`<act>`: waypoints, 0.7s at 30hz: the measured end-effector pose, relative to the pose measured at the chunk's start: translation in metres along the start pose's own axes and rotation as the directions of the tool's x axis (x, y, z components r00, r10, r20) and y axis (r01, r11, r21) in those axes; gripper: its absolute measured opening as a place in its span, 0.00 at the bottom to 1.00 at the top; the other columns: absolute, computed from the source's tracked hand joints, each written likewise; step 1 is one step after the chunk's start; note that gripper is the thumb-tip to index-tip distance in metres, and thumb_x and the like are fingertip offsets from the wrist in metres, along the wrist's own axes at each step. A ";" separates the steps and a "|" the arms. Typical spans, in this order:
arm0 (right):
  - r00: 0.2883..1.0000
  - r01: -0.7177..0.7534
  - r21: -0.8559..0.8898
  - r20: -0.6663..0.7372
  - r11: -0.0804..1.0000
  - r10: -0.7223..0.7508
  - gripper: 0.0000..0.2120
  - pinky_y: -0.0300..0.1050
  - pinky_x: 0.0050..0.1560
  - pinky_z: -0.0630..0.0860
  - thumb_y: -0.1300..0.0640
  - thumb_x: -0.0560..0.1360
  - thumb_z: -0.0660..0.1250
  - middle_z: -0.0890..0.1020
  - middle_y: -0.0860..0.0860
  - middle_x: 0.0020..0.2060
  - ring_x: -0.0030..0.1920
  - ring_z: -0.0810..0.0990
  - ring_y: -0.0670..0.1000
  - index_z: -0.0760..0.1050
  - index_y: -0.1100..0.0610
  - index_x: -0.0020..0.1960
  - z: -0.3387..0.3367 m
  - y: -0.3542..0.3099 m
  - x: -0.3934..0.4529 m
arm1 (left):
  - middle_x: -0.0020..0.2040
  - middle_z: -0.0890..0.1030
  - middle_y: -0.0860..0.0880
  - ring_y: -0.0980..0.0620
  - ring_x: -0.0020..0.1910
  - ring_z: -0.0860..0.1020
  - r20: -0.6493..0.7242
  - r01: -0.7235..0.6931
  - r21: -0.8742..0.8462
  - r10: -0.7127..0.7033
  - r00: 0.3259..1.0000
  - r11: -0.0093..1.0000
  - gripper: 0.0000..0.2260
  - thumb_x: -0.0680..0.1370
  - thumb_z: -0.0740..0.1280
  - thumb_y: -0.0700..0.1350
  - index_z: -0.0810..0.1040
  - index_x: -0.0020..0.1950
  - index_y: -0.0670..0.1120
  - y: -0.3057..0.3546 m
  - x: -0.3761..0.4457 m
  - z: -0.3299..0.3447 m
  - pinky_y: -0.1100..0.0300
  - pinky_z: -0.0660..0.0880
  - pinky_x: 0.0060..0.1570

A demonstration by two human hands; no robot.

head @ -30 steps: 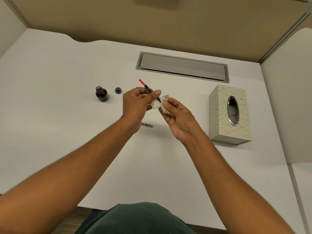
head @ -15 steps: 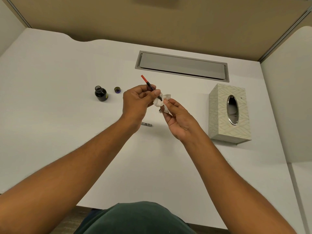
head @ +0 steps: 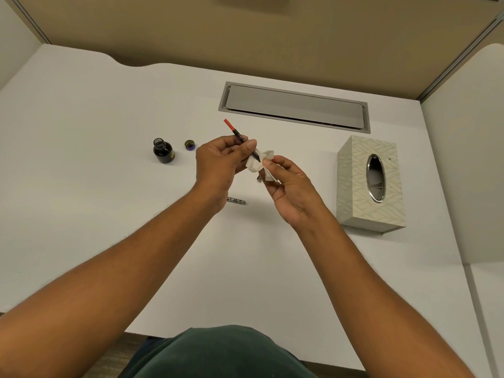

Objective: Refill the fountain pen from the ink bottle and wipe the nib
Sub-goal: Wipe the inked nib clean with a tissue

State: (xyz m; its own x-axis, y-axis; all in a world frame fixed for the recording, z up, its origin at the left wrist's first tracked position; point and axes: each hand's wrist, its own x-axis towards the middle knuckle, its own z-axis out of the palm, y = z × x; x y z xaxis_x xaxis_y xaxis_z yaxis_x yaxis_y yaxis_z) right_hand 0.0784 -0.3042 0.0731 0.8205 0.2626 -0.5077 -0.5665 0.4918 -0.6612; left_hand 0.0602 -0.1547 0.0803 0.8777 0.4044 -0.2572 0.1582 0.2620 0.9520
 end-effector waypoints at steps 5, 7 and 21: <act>0.999 -0.039 0.070 -0.028 0.997 0.041 0.06 0.39 0.46 0.85 0.70 0.78 0.72 0.87 0.57 0.52 0.53 0.86 0.56 0.81 0.61 0.51 -0.007 0.002 0.002 | 0.50 0.89 0.44 0.45 0.52 0.89 0.026 -0.002 -0.053 0.003 1.000 0.999 0.09 0.79 0.75 0.39 0.84 0.58 0.41 0.002 0.002 -0.004 0.53 0.84 0.54; 0.999 -0.032 0.056 -0.020 0.998 0.034 0.12 0.40 0.50 0.85 0.69 0.78 0.72 0.87 0.59 0.58 0.58 0.86 0.58 0.80 0.65 0.62 -0.010 0.004 0.002 | 0.49 0.89 0.44 0.45 0.52 0.88 0.020 0.004 -0.075 -0.003 1.000 0.997 0.09 0.79 0.76 0.39 0.84 0.58 0.41 0.003 0.003 -0.007 0.53 0.84 0.54; 1.000 0.016 -0.099 0.027 0.995 -0.013 0.06 0.43 0.54 0.86 0.70 0.78 0.72 0.88 0.56 0.51 0.51 0.88 0.54 0.83 0.62 0.51 0.004 0.005 -0.004 | 0.51 0.89 0.43 0.45 0.50 0.89 0.007 0.007 -0.003 -0.007 1.000 1.000 0.09 0.78 0.76 0.40 0.84 0.58 0.40 -0.001 -0.003 -0.011 0.51 0.86 0.52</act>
State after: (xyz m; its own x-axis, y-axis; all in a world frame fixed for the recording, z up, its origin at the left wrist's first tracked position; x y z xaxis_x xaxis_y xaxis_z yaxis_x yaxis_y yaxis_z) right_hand 0.0728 -0.2992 0.0739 0.8299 0.2784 -0.4835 -0.5580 0.4115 -0.7207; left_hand 0.0528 -0.1464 0.0782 0.8796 0.3964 -0.2629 0.1630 0.2680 0.9495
